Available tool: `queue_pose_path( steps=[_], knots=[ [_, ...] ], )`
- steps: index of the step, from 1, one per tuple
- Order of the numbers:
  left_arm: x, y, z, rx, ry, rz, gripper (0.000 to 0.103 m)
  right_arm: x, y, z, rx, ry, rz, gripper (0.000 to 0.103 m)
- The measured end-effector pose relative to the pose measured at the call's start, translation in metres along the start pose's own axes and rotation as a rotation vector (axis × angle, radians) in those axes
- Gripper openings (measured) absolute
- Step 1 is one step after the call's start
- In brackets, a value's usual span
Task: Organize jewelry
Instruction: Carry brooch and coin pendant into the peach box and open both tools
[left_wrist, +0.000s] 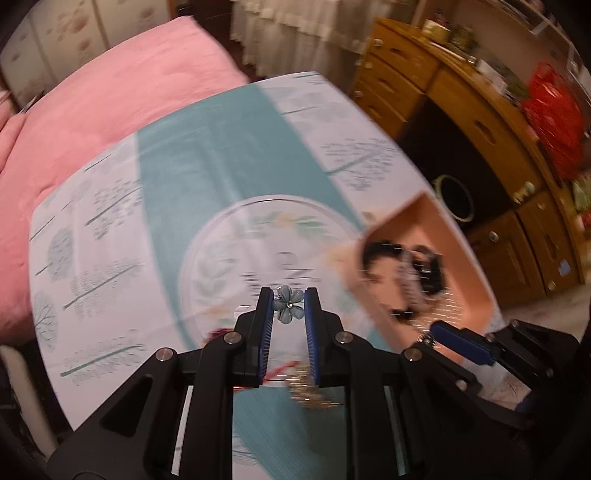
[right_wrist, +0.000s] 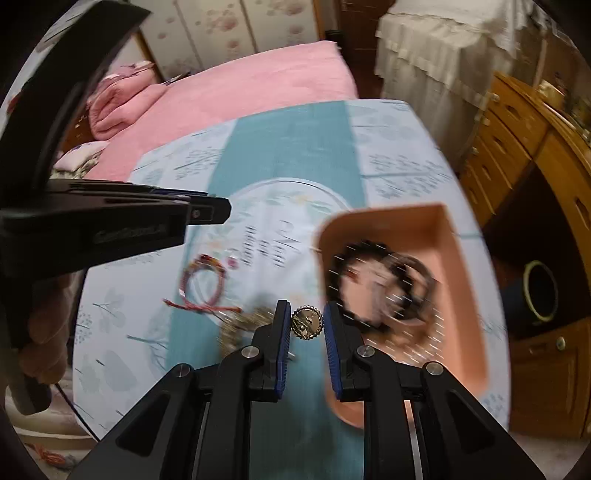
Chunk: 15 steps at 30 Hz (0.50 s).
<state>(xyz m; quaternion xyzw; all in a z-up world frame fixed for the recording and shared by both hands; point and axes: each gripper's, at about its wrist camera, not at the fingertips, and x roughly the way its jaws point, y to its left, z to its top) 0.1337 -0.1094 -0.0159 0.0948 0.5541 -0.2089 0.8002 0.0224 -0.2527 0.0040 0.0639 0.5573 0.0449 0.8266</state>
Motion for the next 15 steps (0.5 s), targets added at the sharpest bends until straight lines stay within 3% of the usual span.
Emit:
queue_pose_path(
  steps=[6,15],
  knots=[
    [0.007,-0.055,0.002,0.046,-0.007,-0.037,0.014,-0.01,-0.046,-0.025,0.064,0.021,-0.034,0.018],
    [0.042,-0.089,0.014,0.051,0.016,-0.027,0.014,-0.007,-0.084,-0.049,0.104,0.039,-0.053,0.018]
  ],
)
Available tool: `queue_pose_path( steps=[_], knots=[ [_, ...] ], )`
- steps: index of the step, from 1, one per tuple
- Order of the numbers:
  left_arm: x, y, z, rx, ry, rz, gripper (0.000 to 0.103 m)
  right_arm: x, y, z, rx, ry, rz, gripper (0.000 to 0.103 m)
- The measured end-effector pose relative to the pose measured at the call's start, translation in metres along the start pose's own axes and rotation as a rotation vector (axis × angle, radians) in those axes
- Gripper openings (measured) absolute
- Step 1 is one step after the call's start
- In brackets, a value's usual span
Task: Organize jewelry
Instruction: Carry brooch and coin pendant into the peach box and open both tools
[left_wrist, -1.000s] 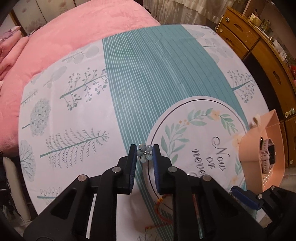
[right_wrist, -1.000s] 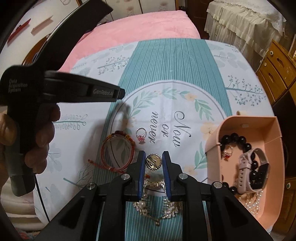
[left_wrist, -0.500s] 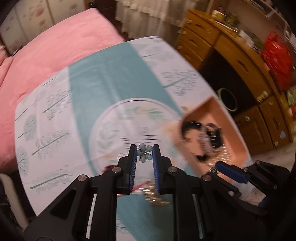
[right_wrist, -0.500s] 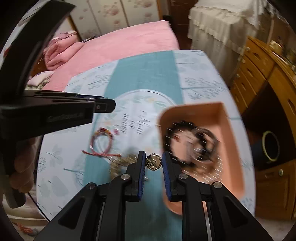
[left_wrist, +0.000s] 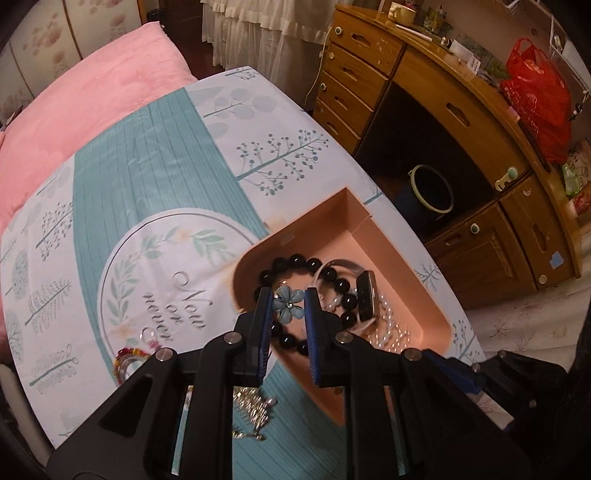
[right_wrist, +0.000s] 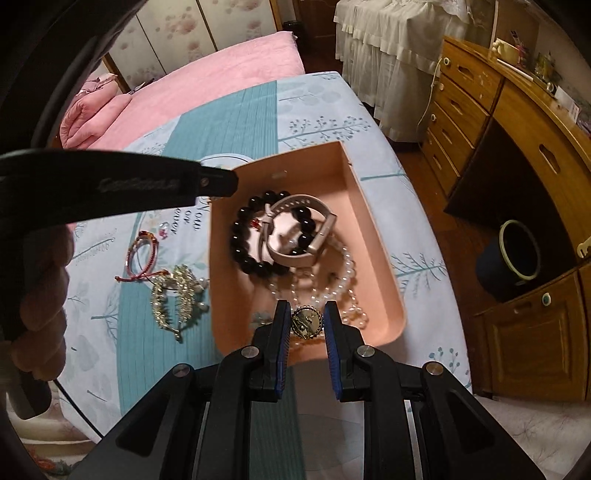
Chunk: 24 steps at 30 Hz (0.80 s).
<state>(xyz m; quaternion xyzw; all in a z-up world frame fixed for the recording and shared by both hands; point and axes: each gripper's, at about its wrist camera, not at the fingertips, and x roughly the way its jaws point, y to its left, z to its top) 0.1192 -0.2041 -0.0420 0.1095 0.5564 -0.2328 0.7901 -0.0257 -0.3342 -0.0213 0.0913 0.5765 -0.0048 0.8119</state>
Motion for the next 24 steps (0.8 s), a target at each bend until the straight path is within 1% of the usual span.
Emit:
queue_pose_path(
  steps=[5,10,12,13,14,17,20,21,22,23,24],
  knots=[
    [0.018,-0.009,0.002,0.009,0.033,0.016,0.014,0.007,-0.005,-0.001,-0.002,0.006,-0.004,0.018],
    [0.024,-0.02,0.0,0.037,0.048,0.029,0.014,0.015,-0.006,0.0,-0.007,0.032,0.001,0.019],
    [0.024,-0.022,-0.001,0.05,0.045,0.035,0.015,0.015,-0.006,0.0,-0.014,0.031,0.008,0.025],
    [0.024,-0.024,-0.002,0.058,0.048,0.037,0.015,0.015,-0.006,0.0,-0.016,0.029,0.009,0.031],
    [0.024,-0.025,-0.003,0.061,0.054,0.04,0.015,0.014,-0.005,-0.001,-0.018,0.021,0.009,0.033],
    [0.024,-0.025,-0.006,0.053,0.077,0.032,0.015,0.011,-0.004,0.0,-0.028,0.014,0.017,0.033],
    [0.02,-0.024,-0.01,0.044,0.088,0.005,0.016,0.007,-0.003,-0.001,-0.035,0.002,0.011,0.033],
    [0.018,-0.024,-0.012,0.041,0.093,-0.002,0.02,0.006,-0.004,-0.001,-0.029,0.004,0.013,0.033],
    [0.015,-0.023,-0.013,0.038,0.097,-0.008,0.03,0.006,-0.005,-0.002,-0.023,0.004,0.016,0.034],
    [0.012,-0.023,-0.015,0.036,0.096,-0.009,0.036,0.005,-0.006,-0.003,-0.015,0.007,0.019,0.034],
    [0.008,-0.023,-0.017,0.033,0.086,-0.004,0.046,0.004,-0.008,-0.004,-0.011,0.008,0.019,0.034]
  ],
)
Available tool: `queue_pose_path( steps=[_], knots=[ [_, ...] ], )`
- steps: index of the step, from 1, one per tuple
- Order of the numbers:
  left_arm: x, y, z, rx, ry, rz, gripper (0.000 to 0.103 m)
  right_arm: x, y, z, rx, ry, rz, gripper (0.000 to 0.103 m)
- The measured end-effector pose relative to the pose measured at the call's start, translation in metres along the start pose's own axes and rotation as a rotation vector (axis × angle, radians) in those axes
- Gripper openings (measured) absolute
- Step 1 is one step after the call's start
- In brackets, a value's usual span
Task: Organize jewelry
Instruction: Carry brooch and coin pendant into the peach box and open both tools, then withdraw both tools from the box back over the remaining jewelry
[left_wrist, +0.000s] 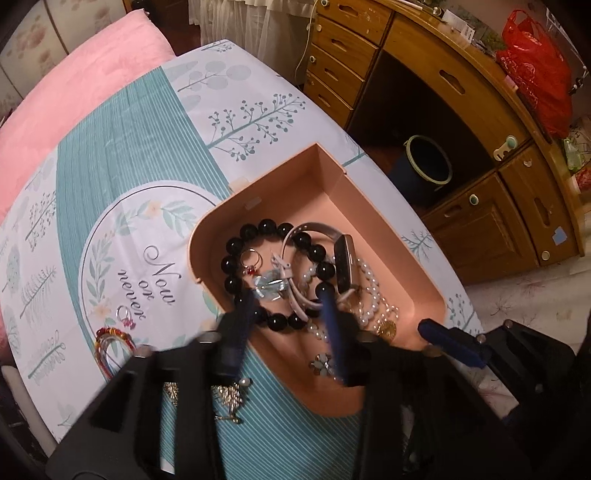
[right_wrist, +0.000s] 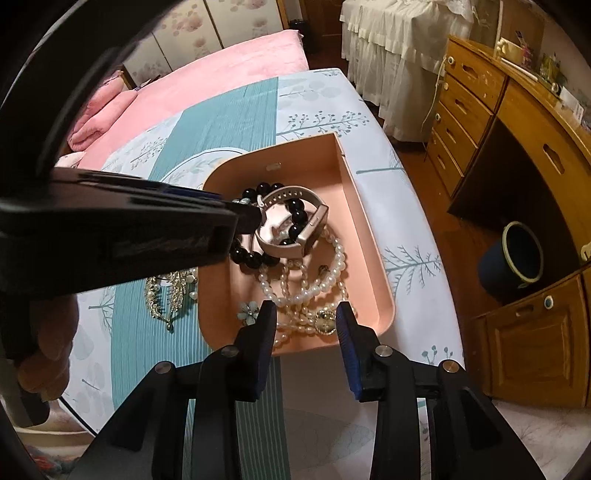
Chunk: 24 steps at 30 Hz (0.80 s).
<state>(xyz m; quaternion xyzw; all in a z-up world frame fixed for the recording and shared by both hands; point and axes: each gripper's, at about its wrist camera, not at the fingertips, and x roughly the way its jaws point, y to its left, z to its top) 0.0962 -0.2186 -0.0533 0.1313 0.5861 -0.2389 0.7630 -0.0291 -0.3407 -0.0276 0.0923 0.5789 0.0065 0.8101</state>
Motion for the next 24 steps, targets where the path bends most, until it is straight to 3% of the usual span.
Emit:
queue_pose_path(
  steps=[1,11,24],
  knots=[
    [-0.003,0.0,-0.002,-0.002,-0.009,0.004,0.05,-0.001,-0.001,-0.001,0.004,0.0,-0.001,0.034],
    [-0.033,0.006,-0.025,-0.026,-0.02,0.029,0.05,-0.018,-0.003,-0.003,0.029,0.002,-0.004,0.034],
    [-0.095,0.029,-0.076,-0.106,-0.063,0.116,0.05,-0.061,0.02,0.006,-0.051,-0.028,-0.003,0.034]
  ],
)
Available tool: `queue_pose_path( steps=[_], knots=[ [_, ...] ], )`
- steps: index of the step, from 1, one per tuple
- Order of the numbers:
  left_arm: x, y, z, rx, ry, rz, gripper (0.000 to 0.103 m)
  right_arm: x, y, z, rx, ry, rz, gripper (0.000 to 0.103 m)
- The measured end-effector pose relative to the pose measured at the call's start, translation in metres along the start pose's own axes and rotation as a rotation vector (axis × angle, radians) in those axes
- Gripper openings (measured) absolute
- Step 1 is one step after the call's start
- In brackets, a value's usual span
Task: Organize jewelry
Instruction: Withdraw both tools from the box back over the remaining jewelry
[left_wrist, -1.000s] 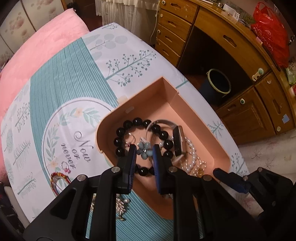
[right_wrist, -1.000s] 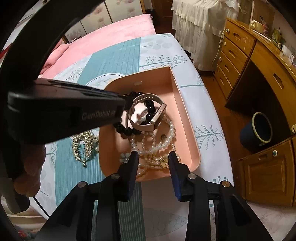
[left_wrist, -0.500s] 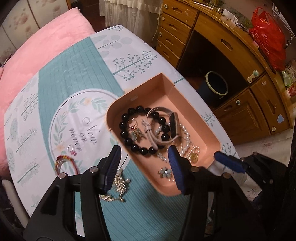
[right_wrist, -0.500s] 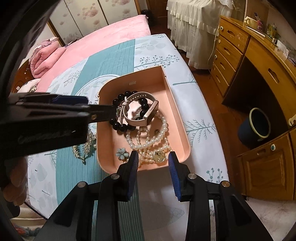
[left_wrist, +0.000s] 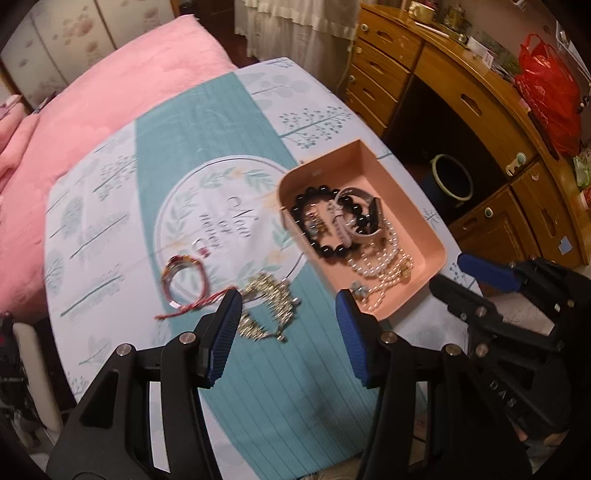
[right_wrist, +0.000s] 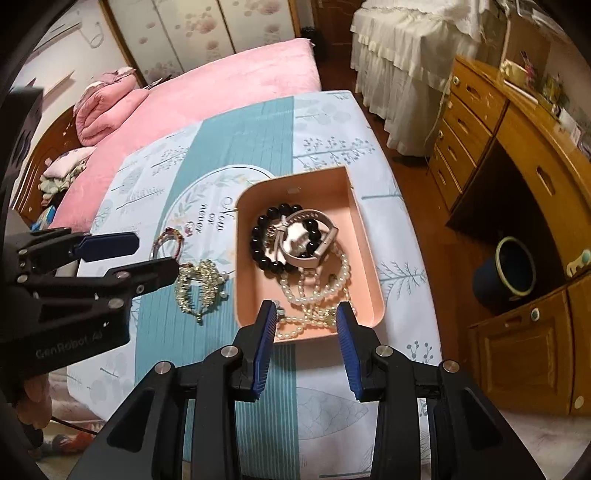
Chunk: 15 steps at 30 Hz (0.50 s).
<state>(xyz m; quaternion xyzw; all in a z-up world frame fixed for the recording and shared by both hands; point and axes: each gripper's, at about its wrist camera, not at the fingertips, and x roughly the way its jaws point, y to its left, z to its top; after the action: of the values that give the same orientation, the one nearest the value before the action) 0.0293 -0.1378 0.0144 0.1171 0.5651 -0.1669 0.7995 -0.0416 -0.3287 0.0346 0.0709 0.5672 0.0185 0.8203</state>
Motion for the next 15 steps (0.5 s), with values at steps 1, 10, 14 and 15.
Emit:
queue_pose_path(
  steps=[1,10,14,15],
  knots=[
    [-0.003,0.003,-0.003,-0.01,0.0,0.005,0.05,-0.002,0.004,0.001,-0.01,0.007,0.003,0.034],
    [-0.032,0.049,-0.024,-0.133,-0.038,0.094,0.05,-0.012,0.043,0.009,-0.125,0.016,0.031,0.035],
    [-0.04,0.068,-0.039,-0.192,-0.033,0.116,0.05,-0.016,0.061,0.013,-0.165,0.018,0.054,0.035],
    [-0.041,0.073,-0.043,-0.205,-0.034,0.12,0.05,-0.017,0.066,0.014,-0.172,0.025,0.061,0.035]
  ],
)
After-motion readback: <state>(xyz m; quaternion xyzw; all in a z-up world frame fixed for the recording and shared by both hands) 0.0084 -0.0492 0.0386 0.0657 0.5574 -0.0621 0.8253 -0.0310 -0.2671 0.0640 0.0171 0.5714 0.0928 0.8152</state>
